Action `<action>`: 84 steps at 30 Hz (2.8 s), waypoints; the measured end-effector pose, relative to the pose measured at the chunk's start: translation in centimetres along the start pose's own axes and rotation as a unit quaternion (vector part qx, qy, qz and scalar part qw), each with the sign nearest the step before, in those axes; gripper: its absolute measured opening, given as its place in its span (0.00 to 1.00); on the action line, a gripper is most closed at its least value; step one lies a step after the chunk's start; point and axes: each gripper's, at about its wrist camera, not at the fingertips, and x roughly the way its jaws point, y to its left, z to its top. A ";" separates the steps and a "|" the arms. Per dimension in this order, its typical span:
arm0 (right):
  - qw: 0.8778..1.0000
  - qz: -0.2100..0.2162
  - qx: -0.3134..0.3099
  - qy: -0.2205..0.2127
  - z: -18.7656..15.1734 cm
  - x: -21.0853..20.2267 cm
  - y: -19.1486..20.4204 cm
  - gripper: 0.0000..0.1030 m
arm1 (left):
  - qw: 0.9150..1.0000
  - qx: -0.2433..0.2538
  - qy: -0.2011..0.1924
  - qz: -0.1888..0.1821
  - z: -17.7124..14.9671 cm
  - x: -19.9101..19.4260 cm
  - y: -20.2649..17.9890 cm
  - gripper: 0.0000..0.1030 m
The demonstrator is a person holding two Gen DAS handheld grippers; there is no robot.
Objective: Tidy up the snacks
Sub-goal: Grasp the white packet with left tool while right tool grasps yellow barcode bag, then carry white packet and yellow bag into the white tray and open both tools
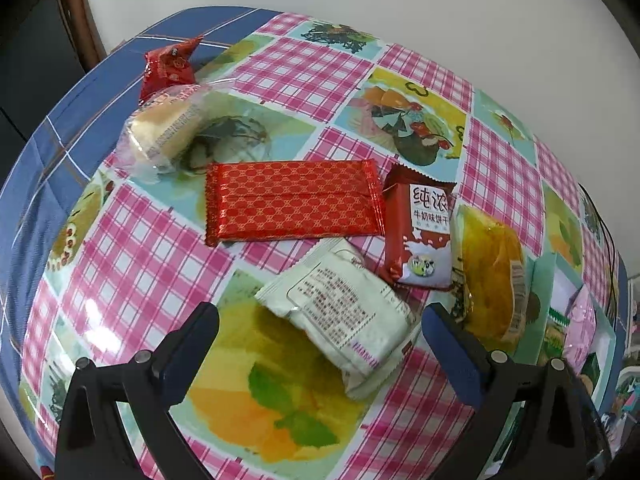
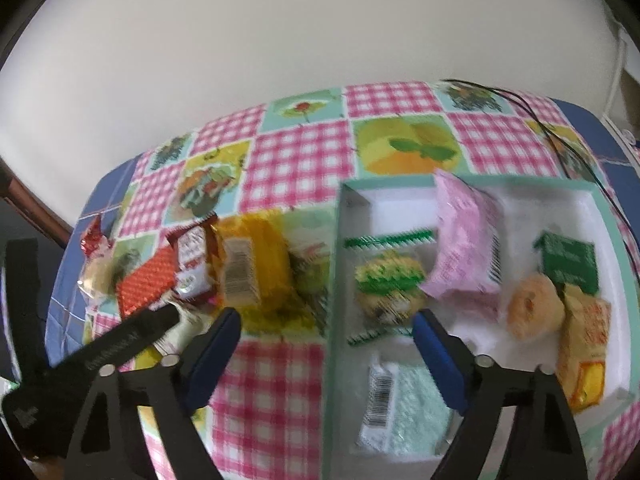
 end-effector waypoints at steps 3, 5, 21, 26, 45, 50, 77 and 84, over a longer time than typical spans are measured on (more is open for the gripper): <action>1.000 0.004 -0.010 -0.009 0.6 0.3 0.8 0.79 | 1.000 -0.002 0.003 -0.003 0.4 0.5 -0.1 0.98; 1.000 0.007 -0.014 -0.012 1.1 0.8 1.4 0.75 | 1.000 -0.005 0.005 -0.006 0.6 1.0 0.0 0.98; 0.998 0.054 -0.016 0.000 1.8 5.2 3.3 0.65 | 0.999 0.023 0.025 0.034 1.8 4.2 -0.8 0.98; 0.998 0.059 -0.020 0.013 1.5 6.4 4.1 0.64 | 0.998 0.032 0.035 0.047 2.2 4.8 -0.5 0.98; 0.998 0.044 -0.012 0.045 0.2 5.9 3.8 0.49 | 0.996 0.080 0.027 0.039 0.2 2.5 -1.8 0.52; 0.998 0.041 -0.016 0.053 -0.4 5.2 3.8 0.46 | 0.996 0.071 0.033 0.029 -0.7 2.0 -1.1 0.52; 0.998 0.058 -0.004 0.019 -2.4 -3.3 3.2 0.43 | 0.997 0.051 -0.049 -0.028 -1.1 -6.9 0.8 0.52; 0.999 0.052 0.007 0.004 -2.7 -5.9 2.1 0.43 | 0.995 0.059 -0.079 -0.031 -1.2 -9.2 0.0 0.52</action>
